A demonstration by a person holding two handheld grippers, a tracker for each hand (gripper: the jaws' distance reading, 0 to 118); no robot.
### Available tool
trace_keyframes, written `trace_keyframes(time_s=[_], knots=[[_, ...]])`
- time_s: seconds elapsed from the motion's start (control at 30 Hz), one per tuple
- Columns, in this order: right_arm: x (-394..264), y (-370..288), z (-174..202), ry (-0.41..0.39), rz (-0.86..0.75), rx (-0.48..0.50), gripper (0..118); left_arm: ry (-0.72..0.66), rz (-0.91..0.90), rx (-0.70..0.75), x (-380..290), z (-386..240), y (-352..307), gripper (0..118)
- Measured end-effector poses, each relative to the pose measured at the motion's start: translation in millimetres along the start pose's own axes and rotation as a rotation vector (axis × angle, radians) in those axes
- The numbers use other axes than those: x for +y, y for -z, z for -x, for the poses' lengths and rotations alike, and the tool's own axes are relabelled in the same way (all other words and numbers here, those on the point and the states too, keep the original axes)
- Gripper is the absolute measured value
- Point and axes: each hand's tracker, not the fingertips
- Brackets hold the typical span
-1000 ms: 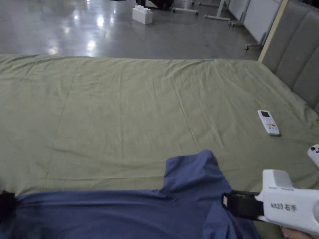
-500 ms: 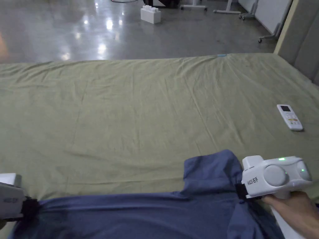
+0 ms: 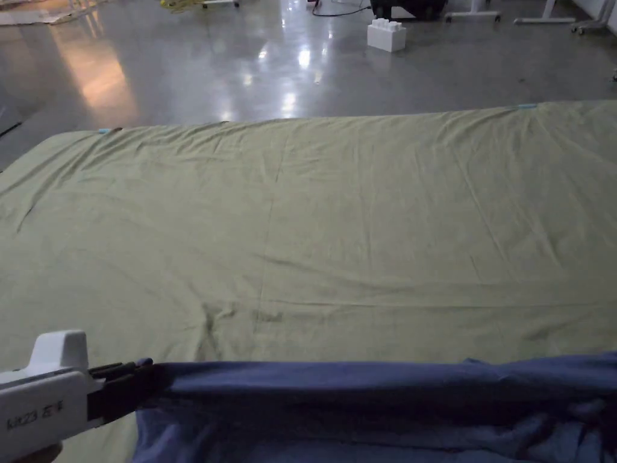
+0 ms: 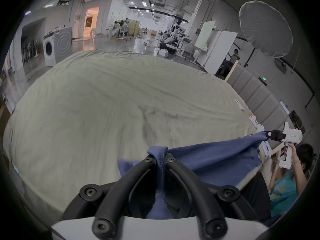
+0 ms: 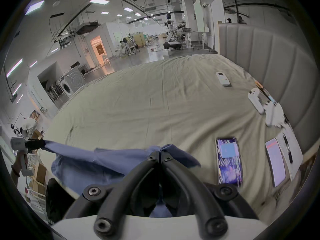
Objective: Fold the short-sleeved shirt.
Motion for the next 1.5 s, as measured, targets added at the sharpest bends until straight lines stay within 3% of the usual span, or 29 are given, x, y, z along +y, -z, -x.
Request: trace_keyframes(time_s=[0.13,0.23,0.3,0.37,0.43,0.47,0.5,0.53,0.57,0.7,0.83,0.93,1.0,1.03,1.1,1.13,1.23,1.3,1.37,1.4,1.43,1.47,1.5], knots=[[-57.7,-17.6,3.5,0.011,0.037,-0.024,1,-0.019,0.067,0.002,-56.5,12.4,2.2,8],[-89.6,-0.8,1.3,0.043,0.104,-0.048,1,-0.110,0.115,0.002,-86.5,23.0,20.7,8],[-103.4,12.5,-1.5,0.037,0.104,-0.059,6,-0.116,0.127,0.010,-99.7,27.6,31.3,16],[-115.5,18.5,0.4,0.024,0.082,-0.070,53,-0.096,0.102,0.033,-109.5,38.2,39.4,38],[-121.7,22.1,-3.4,0.031,0.079,-0.082,66,-0.103,0.055,0.038,-110.2,42.2,33.8,46],[-120.4,20.2,-7.8,0.077,0.097,-0.085,71,-0.106,0.033,0.050,-107.0,40.7,26.1,50],[-118.2,13.4,-10.6,0.109,0.070,-0.096,78,-0.073,0.021,0.112,-103.3,38.0,19.8,68],[-115.7,4.9,-11.7,0.125,0.018,-0.110,77,-0.034,-0.004,0.169,-99.6,34.3,12.4,85],[-115.7,0.3,-28.3,0.135,-0.025,-0.130,78,0.011,-0.042,0.205,-93.4,28.2,-0.7,89],[-90.3,-56.3,-8.2,0.121,-0.223,-0.134,78,0.134,-0.277,0.184,-66.8,-12.5,-64.3,88],[-74.5,-115.4,30.8,0.036,-0.457,-0.113,78,0.251,-0.518,0.186,-60.3,-81.9,-127.3,90],[-71.1,-142.9,59.1,-0.066,-0.562,-0.096,78,0.327,-0.605,0.208,-61.6,-119.1,-147.2,88],[-70.3,-154.7,86.1,-0.184,-0.645,-0.109,76,0.351,-0.648,0.194,-65.2,-139.2,-154.6,78],[-68.8,-158.2,95.1,-0.236,-0.659,-0.115,65,0.345,-0.655,0.183,-67.5,-145.9,-156.9,59],[-68.6,-158.6,114.1,-0.290,-0.641,-0.074,28,0.358,-0.664,0.154,-71.9,-158.5,-160.5,12],[-69.4,-157.2,121.2,-0.307,-0.632,-0.055,11,0.370,-0.664,0.128,-74.0,-160.9,-160.3,7],[-71.5,-150.9,140.3,-0.376,-0.622,-0.023,0,0.376,-0.642,0.048,-80.8,-165.7,-161.9,2],[-76.9,-139.7,146.4,-0.322,-0.532,0.010,0,0.358,-0.631,0.065,-82.5,-163.5,-160.5,0],[-73.9,-139.7,153.4,-0.396,-0.597,0.008,0,0.356,-0.609,0.071,-84.1,-157.0,-160.7,0],[-78.7,-131.2,151.6,-0.285,-0.469,0.052,0,0.345,-0.603,0.087,-82.2,-154.6,-161.3,0],[-75.1,-136.4,155.3,-0.352,-0.594,0.012,0,0.332,-0.593,0.078,-81.0,-148.3,-162.8,0],[-74.0,-135.1,156.6,-0.353,-0.589,0.025,0,0.303,-0.591,0.066,-80.2,-139.9,-164.1,0],[-74.9,-132.4,152.6,-0.288,-0.522,0.057,0,0.254,-0.579,0.044,-77.8,-129.2,-164.4,0]])
